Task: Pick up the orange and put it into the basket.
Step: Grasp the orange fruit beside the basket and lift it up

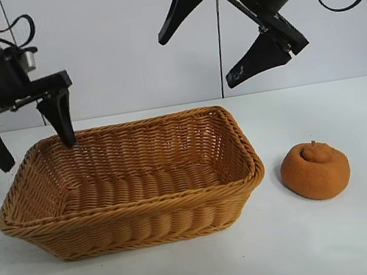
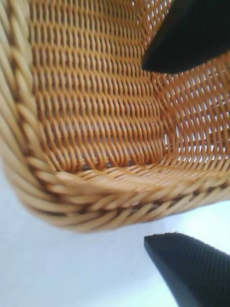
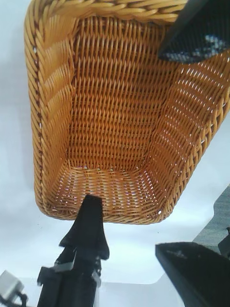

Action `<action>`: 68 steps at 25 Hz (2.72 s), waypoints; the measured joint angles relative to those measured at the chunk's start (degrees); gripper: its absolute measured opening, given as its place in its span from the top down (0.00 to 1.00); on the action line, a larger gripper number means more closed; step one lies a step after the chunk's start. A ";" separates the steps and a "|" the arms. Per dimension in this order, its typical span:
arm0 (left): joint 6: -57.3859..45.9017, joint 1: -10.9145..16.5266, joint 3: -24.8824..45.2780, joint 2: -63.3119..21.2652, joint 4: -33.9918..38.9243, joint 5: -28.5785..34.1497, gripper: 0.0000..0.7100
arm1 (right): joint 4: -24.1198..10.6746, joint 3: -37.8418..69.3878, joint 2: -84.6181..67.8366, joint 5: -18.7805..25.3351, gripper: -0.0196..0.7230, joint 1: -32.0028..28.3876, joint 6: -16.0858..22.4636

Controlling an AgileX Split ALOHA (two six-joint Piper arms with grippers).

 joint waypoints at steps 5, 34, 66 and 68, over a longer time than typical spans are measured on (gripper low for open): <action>-0.19 0.93 -2.48 -1.18 8.08 0.41 0.09 | 0.00 0.00 0.00 0.00 0.04 0.00 0.00; 0.88 10.56 9.78 -26.62 10.28 0.51 0.09 | -0.17 0.00 0.00 0.10 0.04 0.00 0.00; 2.39 10.56 68.59 -101.55 11.16 -7.85 0.09 | -0.23 0.00 0.00 -0.02 0.04 0.00 0.00; 2.39 10.56 68.63 -102.82 11.13 -7.96 0.09 | -0.23 0.00 0.00 -0.02 0.04 0.00 0.00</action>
